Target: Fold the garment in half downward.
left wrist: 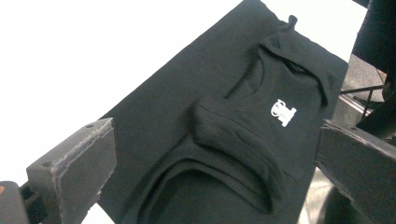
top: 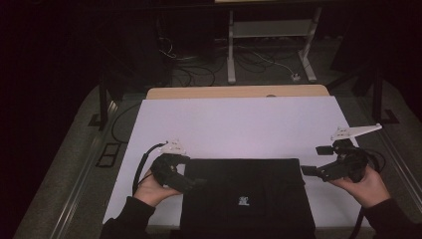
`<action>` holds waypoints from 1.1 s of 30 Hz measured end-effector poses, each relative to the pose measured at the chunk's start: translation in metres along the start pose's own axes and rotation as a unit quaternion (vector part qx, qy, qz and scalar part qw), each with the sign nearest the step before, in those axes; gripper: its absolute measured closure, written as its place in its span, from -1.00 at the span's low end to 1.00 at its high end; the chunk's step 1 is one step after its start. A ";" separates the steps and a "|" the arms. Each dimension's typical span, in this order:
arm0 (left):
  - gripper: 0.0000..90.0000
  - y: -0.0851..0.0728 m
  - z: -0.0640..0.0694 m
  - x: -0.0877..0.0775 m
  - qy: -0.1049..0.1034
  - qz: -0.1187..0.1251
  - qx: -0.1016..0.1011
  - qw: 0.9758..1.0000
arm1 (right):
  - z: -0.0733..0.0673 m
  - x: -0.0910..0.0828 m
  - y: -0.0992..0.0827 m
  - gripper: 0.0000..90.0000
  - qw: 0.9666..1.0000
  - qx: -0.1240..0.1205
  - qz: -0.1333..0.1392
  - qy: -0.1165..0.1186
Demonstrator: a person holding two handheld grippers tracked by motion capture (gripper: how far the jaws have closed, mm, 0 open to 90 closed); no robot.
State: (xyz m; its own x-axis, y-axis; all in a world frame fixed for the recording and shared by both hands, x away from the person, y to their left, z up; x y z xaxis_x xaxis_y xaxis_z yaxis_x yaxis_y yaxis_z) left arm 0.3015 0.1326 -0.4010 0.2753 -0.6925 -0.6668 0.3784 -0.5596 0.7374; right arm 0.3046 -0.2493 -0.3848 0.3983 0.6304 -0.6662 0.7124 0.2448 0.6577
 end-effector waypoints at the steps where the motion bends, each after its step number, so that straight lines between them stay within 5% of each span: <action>1: -1.00 0.000 -0.002 0.000 0.000 -0.001 0.002 1.000 | 0.001 0.000 0.001 -1.00 1.000 0.002 0.000 0.001; 10: -1.00 0.000 -0.021 0.001 0.006 0.004 -0.003 1.000 | 0.013 0.008 0.006 -1.00 1.000 0.014 0.000 -0.001; 16: -1.00 -0.002 -0.034 0.005 0.010 0.011 -0.024 1.000 | 0.021 0.016 0.011 -1.00 1.000 0.024 0.013 -0.004; 19: -1.00 -0.003 -0.039 0.007 0.008 0.013 -0.027 1.000 | 0.022 0.019 0.013 -1.00 1.000 0.013 0.018 -0.021; 33: -1.00 -0.009 -0.059 0.011 0.006 0.019 -0.045 0.999 | 0.029 0.029 0.015 -1.00 1.000 0.009 0.005 -0.010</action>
State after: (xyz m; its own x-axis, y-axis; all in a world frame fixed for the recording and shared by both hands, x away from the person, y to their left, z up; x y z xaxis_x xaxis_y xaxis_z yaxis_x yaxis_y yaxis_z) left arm 0.3533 0.1568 -0.4219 0.3005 -0.7067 -0.6405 0.4446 -0.4904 0.7496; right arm 0.3440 -0.2486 -0.4043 0.4171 0.6177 -0.6667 0.7180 0.2259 0.6584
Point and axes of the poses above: each handheld gripper's, and its own axes: x roughly forward along the jaws, y roughly out of its top, z roughly to its right, the point moved 6 cm from there along x, roughly forward along the jaws, and after that the axes turned 8 degrees about x, right-handed, at the moved point
